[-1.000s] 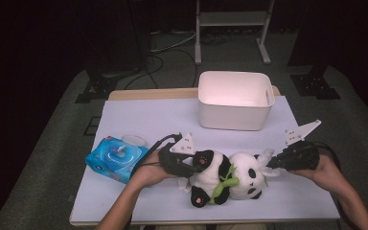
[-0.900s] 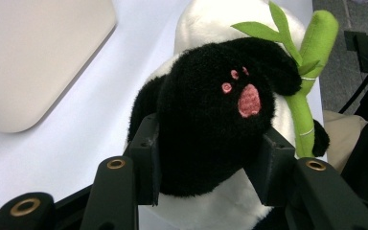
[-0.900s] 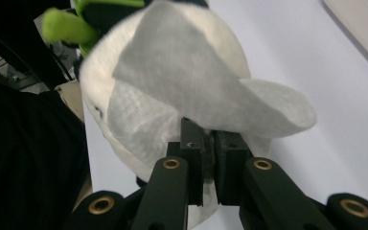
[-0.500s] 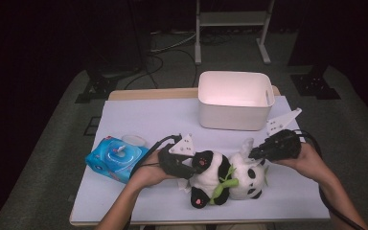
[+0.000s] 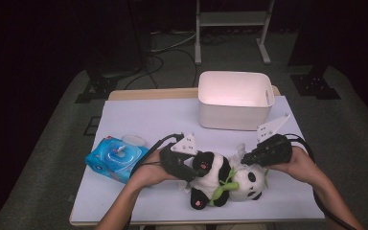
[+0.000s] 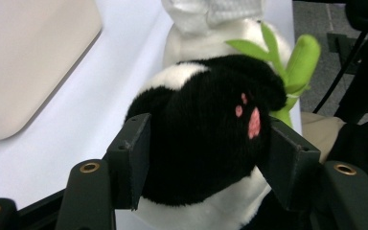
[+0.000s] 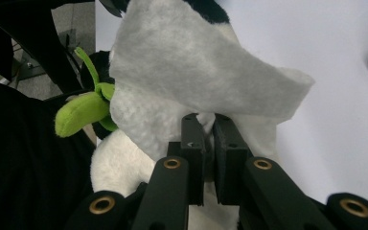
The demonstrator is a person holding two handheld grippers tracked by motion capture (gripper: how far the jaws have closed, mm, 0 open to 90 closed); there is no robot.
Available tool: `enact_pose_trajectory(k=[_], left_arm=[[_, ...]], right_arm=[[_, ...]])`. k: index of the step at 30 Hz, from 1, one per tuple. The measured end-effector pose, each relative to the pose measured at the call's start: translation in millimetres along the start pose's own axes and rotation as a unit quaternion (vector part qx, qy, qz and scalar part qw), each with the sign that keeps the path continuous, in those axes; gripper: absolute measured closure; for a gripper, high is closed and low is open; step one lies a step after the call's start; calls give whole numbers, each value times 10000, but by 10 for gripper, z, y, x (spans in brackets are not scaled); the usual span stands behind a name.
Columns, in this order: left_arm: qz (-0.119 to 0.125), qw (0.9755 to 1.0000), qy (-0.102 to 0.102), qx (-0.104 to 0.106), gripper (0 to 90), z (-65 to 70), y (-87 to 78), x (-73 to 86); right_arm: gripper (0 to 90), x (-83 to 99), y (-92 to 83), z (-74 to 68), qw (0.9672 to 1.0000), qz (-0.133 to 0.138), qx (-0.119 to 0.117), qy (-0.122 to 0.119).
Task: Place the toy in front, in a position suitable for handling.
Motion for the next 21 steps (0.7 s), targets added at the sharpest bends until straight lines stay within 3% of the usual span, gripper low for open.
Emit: enact_pose_trajectory(k=[11, 21], left_arm=[[52, 9996, 150, 239, 381, 53, -63, -251], [54, 9992, 198, 339, 379, 68, -52, -352]], right_arm=[[840, 22, 35, -133, 9998, -18, 67, -187], [840, 49, 37, -286, 9992, -43, 60, -384]])
Point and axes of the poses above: each handheld gripper's, and its own axes: y roughly forward along the jaws, x roughly out of its underside, z roughly to its right, the point moved 7 cm from there along y, roughly forward along the jaws, and after that the axes turned 5 degrees about -x, right-handed, at the moved point
